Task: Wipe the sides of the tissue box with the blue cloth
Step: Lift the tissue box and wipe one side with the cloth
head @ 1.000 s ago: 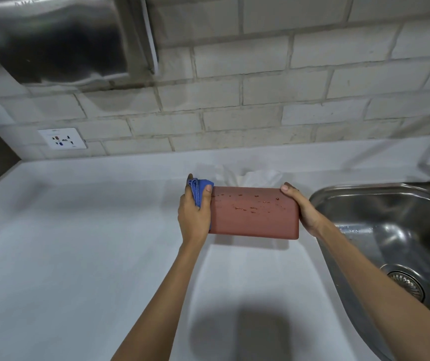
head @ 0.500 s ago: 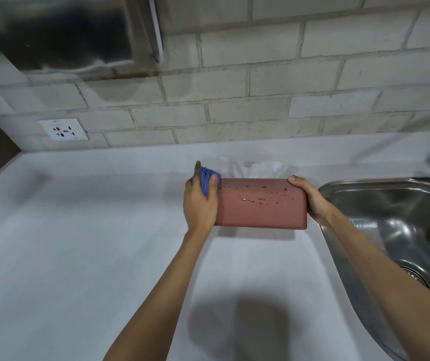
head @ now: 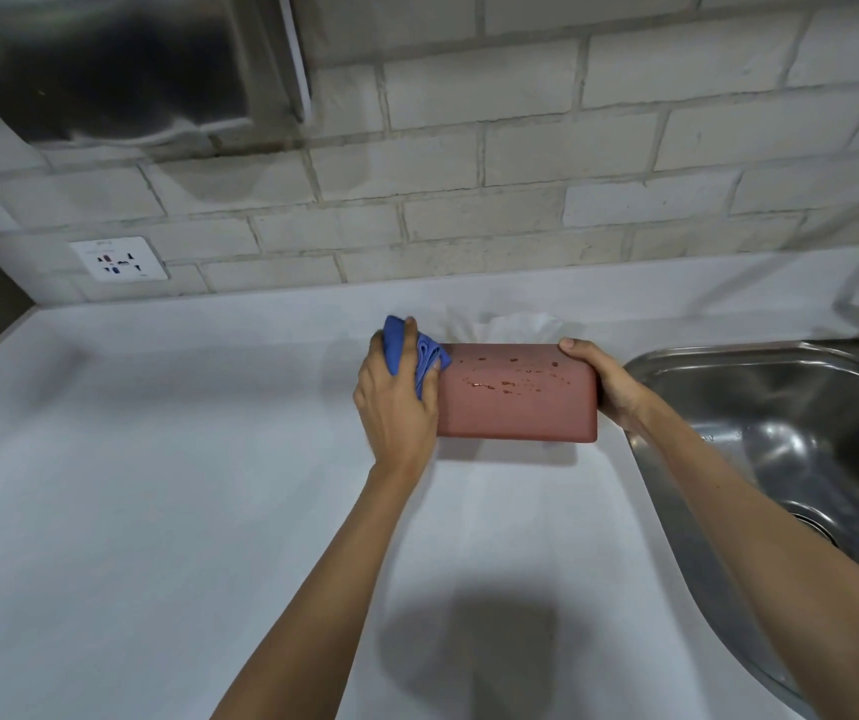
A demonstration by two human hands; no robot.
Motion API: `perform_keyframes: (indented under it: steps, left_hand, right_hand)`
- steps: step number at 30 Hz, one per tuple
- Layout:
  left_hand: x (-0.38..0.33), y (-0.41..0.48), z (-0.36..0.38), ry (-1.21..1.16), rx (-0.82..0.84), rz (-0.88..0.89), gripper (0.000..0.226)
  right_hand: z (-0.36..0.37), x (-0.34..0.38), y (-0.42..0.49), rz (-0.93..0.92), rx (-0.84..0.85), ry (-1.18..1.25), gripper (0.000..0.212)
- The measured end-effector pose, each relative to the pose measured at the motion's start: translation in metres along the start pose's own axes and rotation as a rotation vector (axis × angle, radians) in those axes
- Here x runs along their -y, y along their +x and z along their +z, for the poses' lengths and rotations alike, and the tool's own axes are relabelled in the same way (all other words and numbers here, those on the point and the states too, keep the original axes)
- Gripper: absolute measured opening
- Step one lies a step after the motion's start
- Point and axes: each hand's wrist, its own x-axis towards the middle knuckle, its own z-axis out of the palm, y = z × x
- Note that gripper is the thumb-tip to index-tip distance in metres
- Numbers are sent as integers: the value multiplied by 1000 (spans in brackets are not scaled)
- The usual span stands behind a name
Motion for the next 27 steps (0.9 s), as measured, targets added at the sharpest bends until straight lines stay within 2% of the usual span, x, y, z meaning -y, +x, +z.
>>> perform_keyframes:
  steps: [3, 7, 11, 14, 17, 23, 25, 27]
  left_hand:
    - [-11, 2, 4, 63, 23, -16, 47]
    - [3, -35, 0, 160, 21, 118, 47]
    - [16, -43, -4, 249, 21, 207, 48]
    - [0, -18, 1, 289, 24, 156, 47]
    - [-16, -9, 10, 316, 23, 131, 46]
    - [10, -53, 0, 455, 26, 423, 49]
    - [10, -45, -2, 441, 9, 384, 47]
    - [-3, -27, 2, 378, -3, 269, 47]
  right_hand:
    - [0, 0, 0, -2, -7, 9, 83]
    - [-1, 0, 2, 0, 0, -6, 95]
    - [-3, 1, 2, -3, 24, -17, 92]
    - [-3, 2, 3, -5, 36, -11, 87]
    - [-4, 2, 4, 1, 23, -19, 92]
    - [-5, 2, 8, 36, 45, 5, 92]
    - [-6, 1, 8, 29, 48, -1, 97]
    - [-5, 1, 8, 29, 58, 4, 93]
